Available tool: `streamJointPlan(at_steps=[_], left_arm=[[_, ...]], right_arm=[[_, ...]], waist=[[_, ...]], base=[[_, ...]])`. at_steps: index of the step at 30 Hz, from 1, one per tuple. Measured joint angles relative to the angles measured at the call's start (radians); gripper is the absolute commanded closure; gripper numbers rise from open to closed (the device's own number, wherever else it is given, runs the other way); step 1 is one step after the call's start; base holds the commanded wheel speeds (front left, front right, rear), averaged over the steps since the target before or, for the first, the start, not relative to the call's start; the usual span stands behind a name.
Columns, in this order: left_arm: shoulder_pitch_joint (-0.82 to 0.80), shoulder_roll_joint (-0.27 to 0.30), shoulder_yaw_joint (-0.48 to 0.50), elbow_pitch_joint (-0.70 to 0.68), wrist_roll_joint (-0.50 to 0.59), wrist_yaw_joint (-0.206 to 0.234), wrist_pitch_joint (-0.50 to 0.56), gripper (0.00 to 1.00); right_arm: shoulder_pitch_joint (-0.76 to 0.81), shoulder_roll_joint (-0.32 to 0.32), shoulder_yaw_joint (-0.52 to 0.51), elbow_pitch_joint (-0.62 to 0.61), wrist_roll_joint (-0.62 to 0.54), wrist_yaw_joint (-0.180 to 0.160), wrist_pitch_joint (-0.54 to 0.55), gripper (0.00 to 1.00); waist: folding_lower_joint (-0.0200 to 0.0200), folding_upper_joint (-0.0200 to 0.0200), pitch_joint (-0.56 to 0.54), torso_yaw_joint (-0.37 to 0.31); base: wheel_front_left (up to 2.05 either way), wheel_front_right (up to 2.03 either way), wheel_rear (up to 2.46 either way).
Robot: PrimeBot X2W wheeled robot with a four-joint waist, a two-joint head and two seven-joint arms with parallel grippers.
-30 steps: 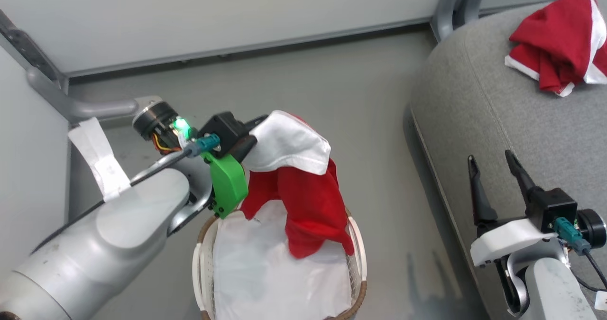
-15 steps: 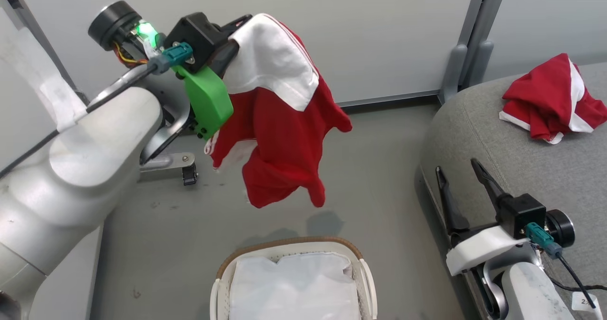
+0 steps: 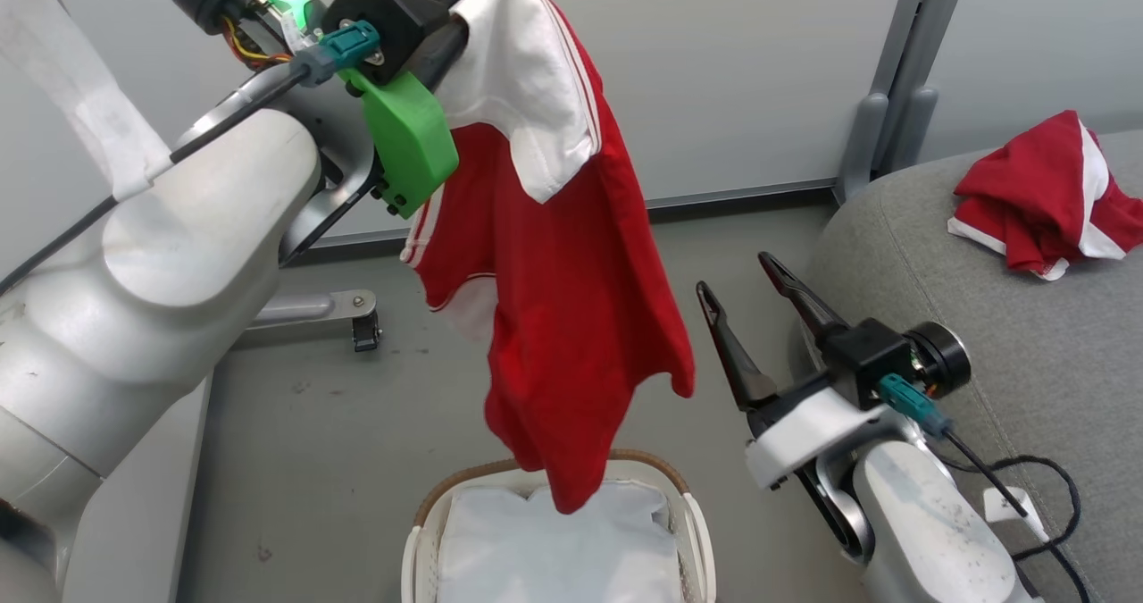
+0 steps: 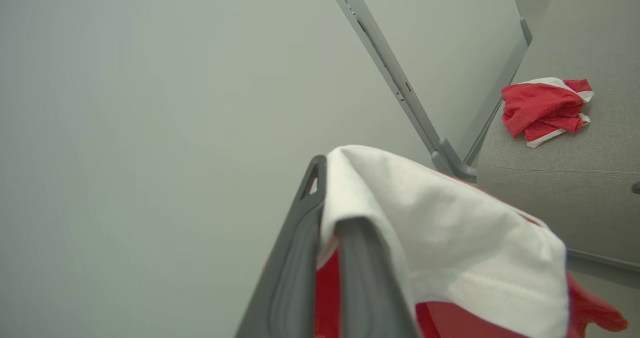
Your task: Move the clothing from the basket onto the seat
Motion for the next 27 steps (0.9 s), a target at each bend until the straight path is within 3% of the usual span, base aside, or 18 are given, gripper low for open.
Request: streamJointPlan(at_steps=[12, 23, 25, 27], left_arm=[[-0.038, -0.046, -0.027, -0.076, 0.000, -0.002, -0.023, 1.00], [-0.056, -0.090, -0.045, -0.121, -0.003, -0.005, -0.043, 1.00], [-0.057, -0.091, -0.047, -0.122, -0.005, -0.005, -0.044, 1.00], [-0.057, -0.089, -0.048, -0.121, -0.011, -0.005, -0.047, 1.00]], right_arm=[[-0.234, -0.001, 0.077, 0.213, -0.089, 0.000, 0.000, 0.00], [-0.401, -0.027, 0.267, 0.411, -0.001, 0.000, 0.000, 0.00], [-0.422, -0.034, 0.296, 0.434, 0.026, 0.000, 0.000, 0.70], [-0.440, -0.040, 0.316, 0.446, 0.056, 0.000, 0.000, 1.00]], waist=[[0.0000, 0.0000, -0.010, 0.044], [0.0000, 0.0000, -0.013, 0.061], [0.0000, 0.0000, -0.012, 0.065], [0.0000, 0.0000, -0.011, 0.069]], base=[[0.00, 0.00, 0.00], [0.00, 0.00, 0.00], [0.00, 0.00, 0.00], [0.00, 0.00, 0.00]])
